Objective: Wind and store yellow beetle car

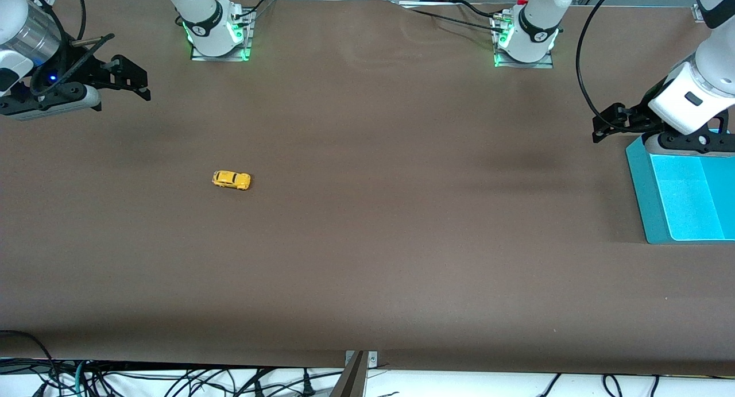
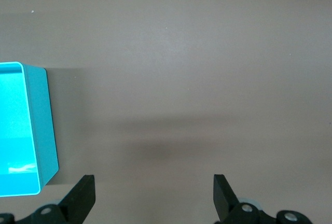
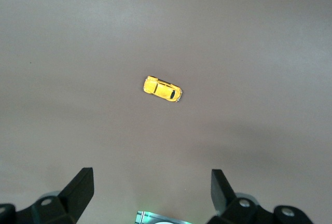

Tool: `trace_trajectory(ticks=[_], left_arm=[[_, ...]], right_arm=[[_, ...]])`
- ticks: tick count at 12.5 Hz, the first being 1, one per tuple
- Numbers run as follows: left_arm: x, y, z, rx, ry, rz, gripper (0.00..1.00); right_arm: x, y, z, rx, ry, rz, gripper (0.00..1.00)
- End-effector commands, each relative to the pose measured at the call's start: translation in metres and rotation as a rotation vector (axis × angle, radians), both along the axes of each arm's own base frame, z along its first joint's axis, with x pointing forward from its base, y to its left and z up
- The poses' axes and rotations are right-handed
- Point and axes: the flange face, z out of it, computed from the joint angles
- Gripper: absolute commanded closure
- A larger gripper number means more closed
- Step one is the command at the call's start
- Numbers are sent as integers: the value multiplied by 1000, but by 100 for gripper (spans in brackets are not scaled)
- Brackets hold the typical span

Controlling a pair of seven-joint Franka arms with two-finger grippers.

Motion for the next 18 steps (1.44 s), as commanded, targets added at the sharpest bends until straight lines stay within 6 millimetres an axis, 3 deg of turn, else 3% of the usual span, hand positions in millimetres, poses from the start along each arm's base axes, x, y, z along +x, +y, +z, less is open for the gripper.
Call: trace_trajectory(ticks=[1,18], left_arm=[[4,1,5,28,3,-4,0],[4,1,5,27,3,-3,0]], right_arm=[[-4,0,3,-12,2,9,0],[-2,0,-5,-14,6,10,0]])
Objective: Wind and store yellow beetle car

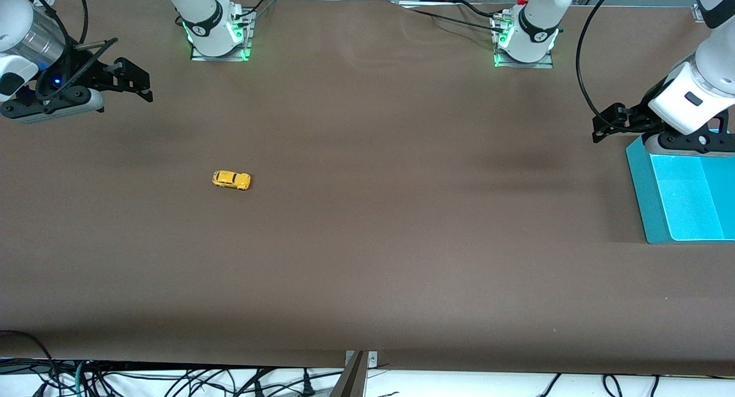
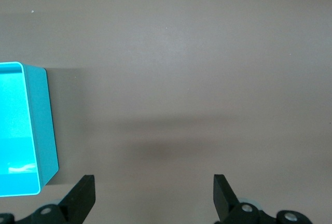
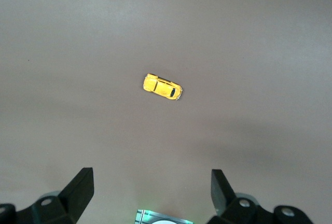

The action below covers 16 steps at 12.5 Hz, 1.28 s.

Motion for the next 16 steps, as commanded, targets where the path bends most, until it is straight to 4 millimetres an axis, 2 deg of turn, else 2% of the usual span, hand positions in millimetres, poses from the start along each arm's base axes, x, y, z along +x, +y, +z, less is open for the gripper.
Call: trace_trajectory(ticks=[1,2,4,10,13,16], left_arm=[[4,1,5,27,3,-3,0],[4,1,5,27,3,-3,0],[4,1,5,27,3,-3,0],[4,1,5,27,3,-3,0],[4,1,5,28,3,-4,0],[4,1,5,27,3,-3,0]], right_arm=[[-3,-1,1,-16,-7,11,0],[-2,-1,-1,-22,-3,11,0],[4,4,-21,-26,15,38,0],[23,24,-138,-6,-3,326,0],[41,35,-204,25,0,695,0],[32,51,-263,45,-43,1008,0]])
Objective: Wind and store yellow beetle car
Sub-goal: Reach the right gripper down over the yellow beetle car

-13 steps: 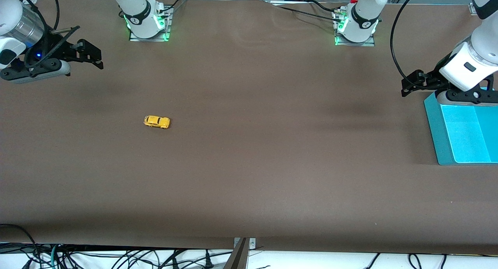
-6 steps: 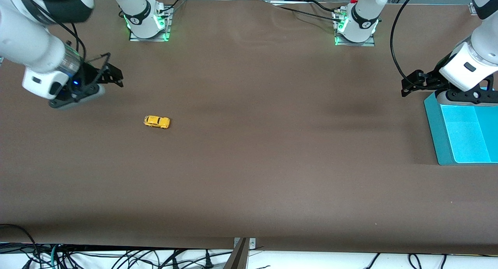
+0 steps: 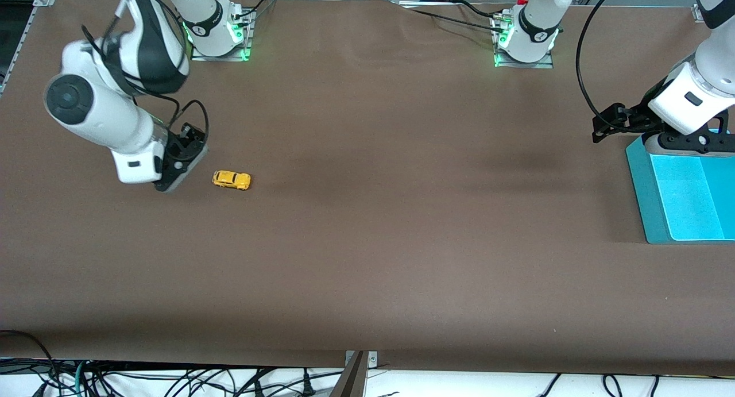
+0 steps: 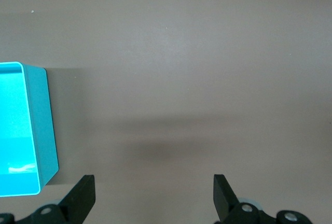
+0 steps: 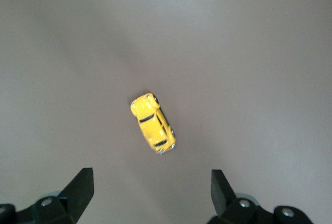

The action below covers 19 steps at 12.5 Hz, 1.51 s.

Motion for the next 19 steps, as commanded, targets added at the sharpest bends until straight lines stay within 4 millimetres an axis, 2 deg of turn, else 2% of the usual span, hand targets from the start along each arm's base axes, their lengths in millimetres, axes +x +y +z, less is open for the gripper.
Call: trace_trajectory(ticks=[1,3,5,6,9,14,15,16,19], left_arm=[[4,1,6,27,3,-3,0],[4,1,6,27,3,-3,0],[4,1,6,27,3,-3,0],[4,1,6,27,3,-3,0],[4,1,6,27,3,-3,0],[4,1,6,27,3,-3,0],[4,1,6,27,3,-3,0],[4,1,6,27,3,-3,0],[4,1,6,27,3,-3,0]], right_arm=[[-14,14,-44,16,-37,228,0],[-27,20,-77,23,-61,301,0],[-46,15,-113,28,-99,366,0],[-53,14,-124,30,-112,387,0],[-55,12,-143,35,-130,474,0],[-70,6,-172,33,-129,510,0],[-71,4,-177,32,-126,508,3],[-71,4,-177,32,-126,508,12],[-70,3,-177,32,-126,510,51]])
